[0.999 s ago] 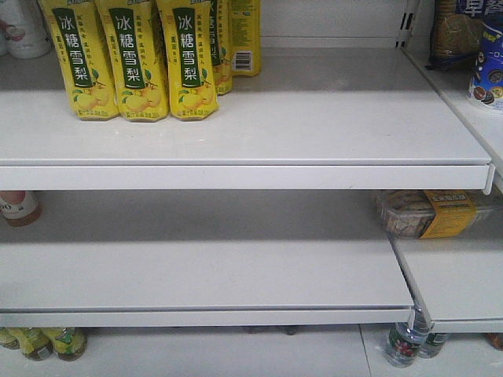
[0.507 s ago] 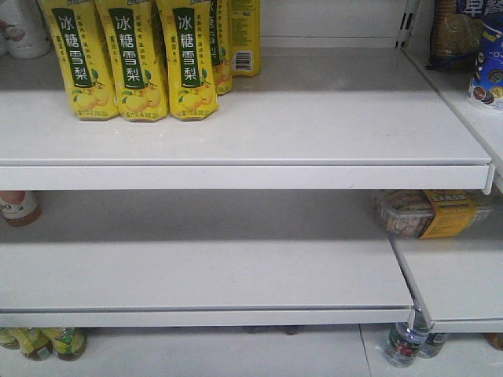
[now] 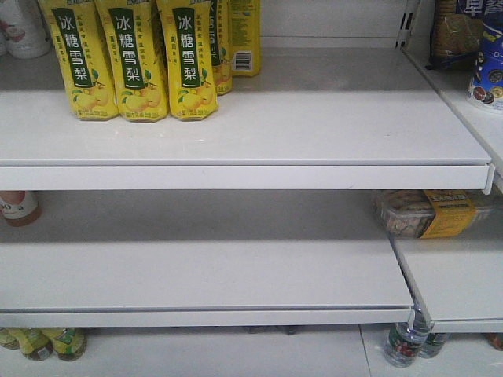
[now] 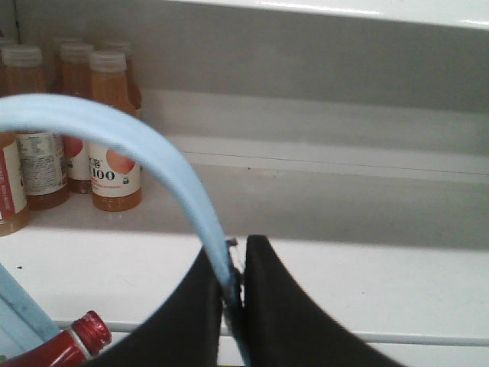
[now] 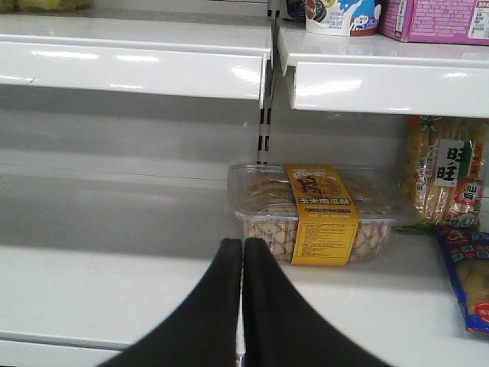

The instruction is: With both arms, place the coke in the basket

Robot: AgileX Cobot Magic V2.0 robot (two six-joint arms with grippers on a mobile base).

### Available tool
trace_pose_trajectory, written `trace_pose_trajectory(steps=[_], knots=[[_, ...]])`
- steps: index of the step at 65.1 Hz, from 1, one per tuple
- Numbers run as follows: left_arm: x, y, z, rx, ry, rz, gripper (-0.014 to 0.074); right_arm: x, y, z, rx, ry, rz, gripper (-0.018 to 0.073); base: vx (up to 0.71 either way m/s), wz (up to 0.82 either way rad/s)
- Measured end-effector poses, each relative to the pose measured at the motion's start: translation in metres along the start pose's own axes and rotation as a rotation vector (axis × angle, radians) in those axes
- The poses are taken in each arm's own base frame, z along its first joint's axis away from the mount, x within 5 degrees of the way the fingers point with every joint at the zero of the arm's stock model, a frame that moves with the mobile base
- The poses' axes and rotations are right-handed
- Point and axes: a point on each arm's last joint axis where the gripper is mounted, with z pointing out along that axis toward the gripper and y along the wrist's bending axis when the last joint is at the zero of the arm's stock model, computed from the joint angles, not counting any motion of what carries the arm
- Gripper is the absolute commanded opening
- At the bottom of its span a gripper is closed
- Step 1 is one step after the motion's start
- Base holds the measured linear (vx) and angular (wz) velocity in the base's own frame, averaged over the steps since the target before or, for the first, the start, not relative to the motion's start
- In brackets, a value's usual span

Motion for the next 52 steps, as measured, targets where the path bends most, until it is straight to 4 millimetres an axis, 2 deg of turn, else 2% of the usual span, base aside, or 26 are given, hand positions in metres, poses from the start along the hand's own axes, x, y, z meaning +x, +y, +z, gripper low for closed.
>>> trace_pose_trajectory(steps=[52], knots=[[-0.0007, -0.0001, 0.0000, 0.001, -0.008, 0.026, -0.0006, 0.0000, 0.0000, 0.0000, 0.000, 0.000, 0.000, -0.0010, 0.00, 0.00]])
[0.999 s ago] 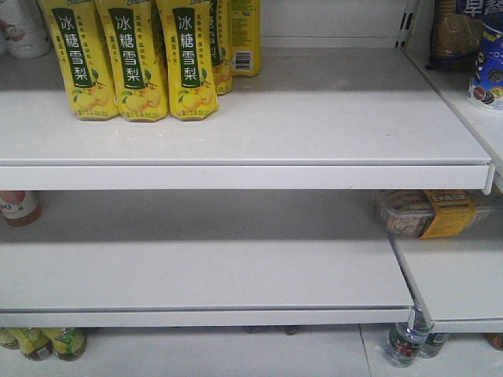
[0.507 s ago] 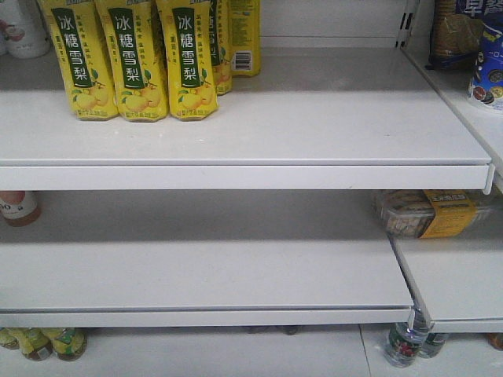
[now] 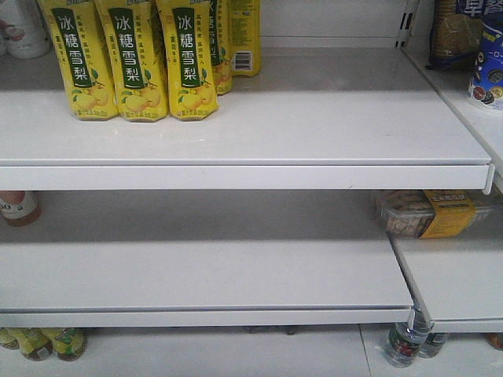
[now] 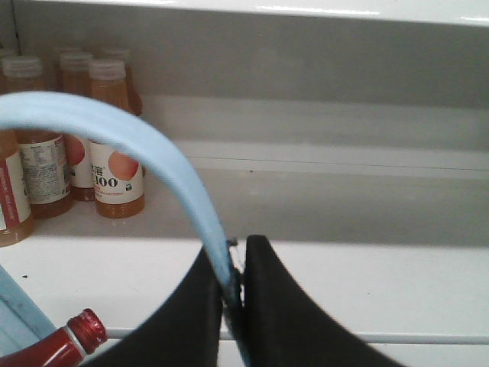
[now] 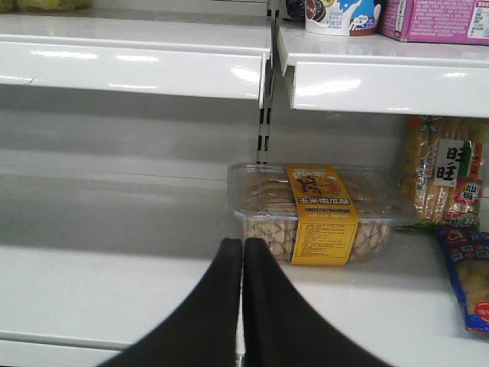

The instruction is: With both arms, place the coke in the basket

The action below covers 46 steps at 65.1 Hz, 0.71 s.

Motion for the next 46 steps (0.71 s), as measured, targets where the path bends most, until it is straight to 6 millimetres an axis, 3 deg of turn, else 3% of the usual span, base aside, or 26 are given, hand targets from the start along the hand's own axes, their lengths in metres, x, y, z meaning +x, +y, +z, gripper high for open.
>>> trace_pose_trajectory(steps=[25, 41, 46], knots=[[0.000, 0.000, 0.000, 0.000, 0.000, 0.000, -0.0006, 0.003, 0.000, 0.000, -0.001, 0.000, 0.000, -0.0010, 0.00, 0.00], [0.000, 0.000, 0.000, 0.000, 0.000, 0.000, -0.0006, 0.038, 0.005, 0.015, -0.030, -0.025, 0.034, -0.0010, 0.00, 0.00], [0.000, 0.000, 0.000, 0.000, 0.000, 0.000, -0.0006, 0.040, 0.005, 0.016, -0.039, -0.069, 0.060, -0.0010, 0.00, 0.00]])
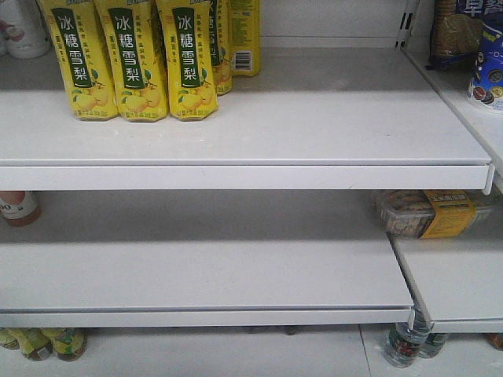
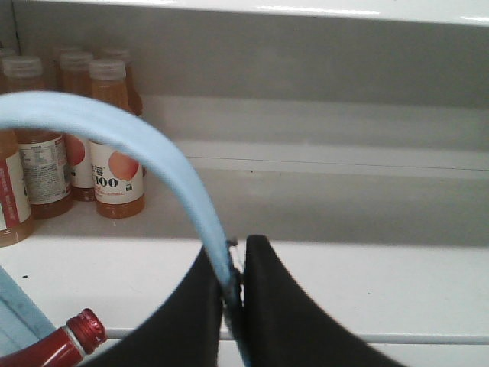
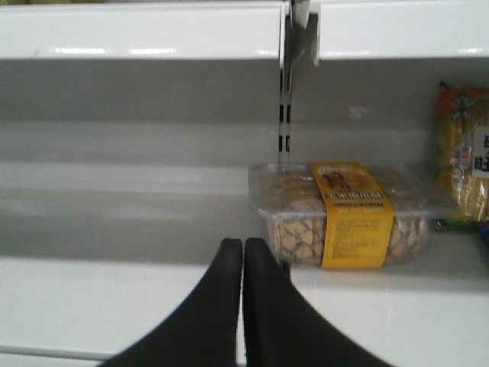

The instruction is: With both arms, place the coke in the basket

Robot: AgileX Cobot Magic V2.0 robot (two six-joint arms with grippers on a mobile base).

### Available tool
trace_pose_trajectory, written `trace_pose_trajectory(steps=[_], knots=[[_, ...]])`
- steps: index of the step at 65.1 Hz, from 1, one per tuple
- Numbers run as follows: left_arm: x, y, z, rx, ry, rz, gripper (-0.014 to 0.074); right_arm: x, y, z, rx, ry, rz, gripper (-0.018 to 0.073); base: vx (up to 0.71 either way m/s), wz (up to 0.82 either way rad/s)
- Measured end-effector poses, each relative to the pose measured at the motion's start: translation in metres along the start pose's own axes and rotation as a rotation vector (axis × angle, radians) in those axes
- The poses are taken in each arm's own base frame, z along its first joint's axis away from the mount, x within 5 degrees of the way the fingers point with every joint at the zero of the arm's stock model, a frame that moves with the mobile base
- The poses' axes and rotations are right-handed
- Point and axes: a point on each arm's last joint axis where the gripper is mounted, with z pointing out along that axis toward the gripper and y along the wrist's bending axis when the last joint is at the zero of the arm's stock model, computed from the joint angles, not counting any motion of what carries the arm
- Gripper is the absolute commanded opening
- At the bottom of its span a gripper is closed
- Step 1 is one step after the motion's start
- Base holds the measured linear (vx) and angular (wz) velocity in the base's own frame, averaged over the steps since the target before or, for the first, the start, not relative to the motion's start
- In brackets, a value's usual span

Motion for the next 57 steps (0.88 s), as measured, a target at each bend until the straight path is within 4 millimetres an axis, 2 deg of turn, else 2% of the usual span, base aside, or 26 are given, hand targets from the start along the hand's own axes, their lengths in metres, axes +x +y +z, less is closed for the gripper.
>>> trace_pose_trajectory(steps=[9, 57], knots=[[0.0000, 0.0000, 0.0000, 0.000, 0.000, 0.000, -0.0006, -0.0033, 0.0004, -0.0006, -0.005, -0.043, 0.008, -0.0010, 0.00, 0.00], [0.0000, 0.0000, 0.0000, 0.000, 0.000, 0.000, -0.0006, -0.0036, 0.0004, -0.0006, -0.005, -0.046, 0.012, -0.0010, 0.00, 0.00]])
